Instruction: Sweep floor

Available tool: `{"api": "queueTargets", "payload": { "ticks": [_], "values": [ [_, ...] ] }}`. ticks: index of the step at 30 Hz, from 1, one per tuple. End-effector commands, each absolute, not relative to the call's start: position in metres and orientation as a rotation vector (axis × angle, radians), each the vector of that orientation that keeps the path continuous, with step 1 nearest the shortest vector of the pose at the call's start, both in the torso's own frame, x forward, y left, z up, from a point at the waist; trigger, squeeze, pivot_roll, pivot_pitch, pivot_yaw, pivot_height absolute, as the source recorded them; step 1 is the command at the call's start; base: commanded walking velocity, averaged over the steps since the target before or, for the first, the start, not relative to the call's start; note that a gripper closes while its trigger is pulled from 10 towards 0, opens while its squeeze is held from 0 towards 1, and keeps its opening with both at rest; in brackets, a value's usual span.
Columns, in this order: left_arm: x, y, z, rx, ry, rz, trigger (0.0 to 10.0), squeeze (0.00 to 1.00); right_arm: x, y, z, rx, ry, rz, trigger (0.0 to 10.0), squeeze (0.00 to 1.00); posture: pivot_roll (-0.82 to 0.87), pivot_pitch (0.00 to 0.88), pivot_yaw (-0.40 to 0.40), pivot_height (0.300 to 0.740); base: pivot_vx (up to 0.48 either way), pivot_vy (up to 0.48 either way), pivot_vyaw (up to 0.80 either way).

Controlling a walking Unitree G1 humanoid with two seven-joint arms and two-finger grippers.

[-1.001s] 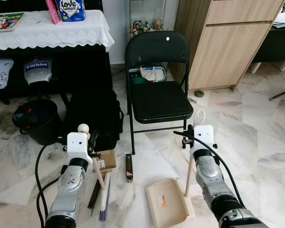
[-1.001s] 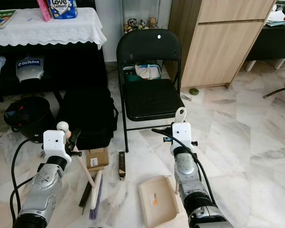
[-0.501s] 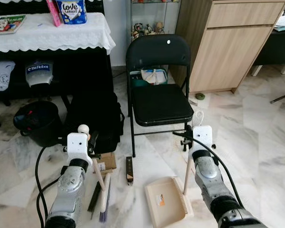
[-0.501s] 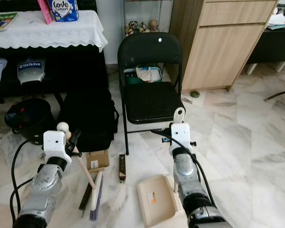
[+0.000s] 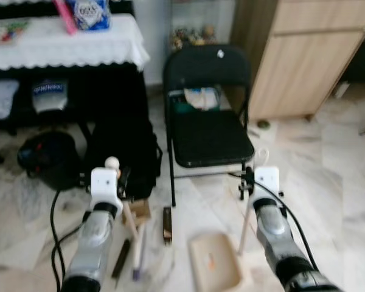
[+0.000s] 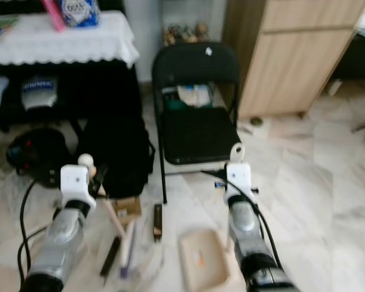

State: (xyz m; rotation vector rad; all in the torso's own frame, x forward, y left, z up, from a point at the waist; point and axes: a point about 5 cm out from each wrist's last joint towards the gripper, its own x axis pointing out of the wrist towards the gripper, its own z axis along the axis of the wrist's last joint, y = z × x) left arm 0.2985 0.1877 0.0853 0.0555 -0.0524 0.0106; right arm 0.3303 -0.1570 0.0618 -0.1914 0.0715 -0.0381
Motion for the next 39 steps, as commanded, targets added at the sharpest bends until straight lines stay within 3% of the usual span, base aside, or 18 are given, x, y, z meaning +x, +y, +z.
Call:
{"api": "queueTargets", "payload": {
  "ticks": [1, 34, 39],
  "values": [
    [0.2996, 0.1876, 0.0891, 0.076, -0.073, 0.006, 10.0, 0.0, 0.3309, -0.1567, 0.0652, -0.173, 0.048, -0.042, 10.0, 0.0, 0.03, 0.105, -0.021, 0.74, 0.292, 0.0, 0.0],
    [0.2996, 0.1873, 0.0899, 0.08, -0.079, 0.014, 10.0, 0.0, 0.3301, -0.1607, 0.0621, -0.188, 0.066, -0.056, 10.0, 0.0, 0.03, 0.104, -0.019, 0.74, 0.292, 0.0, 0.0],
    [0.2996, 0.188, 0.0905, 0.079, -0.085, 0.021, 10.0, 0.0, 0.3303, -0.1612, 0.0618, -0.191, 0.069, -0.061, 10.0, 0.0, 0.03, 0.104, -0.019, 0.74, 0.0, 0.0, 0.0]
  ]
}}
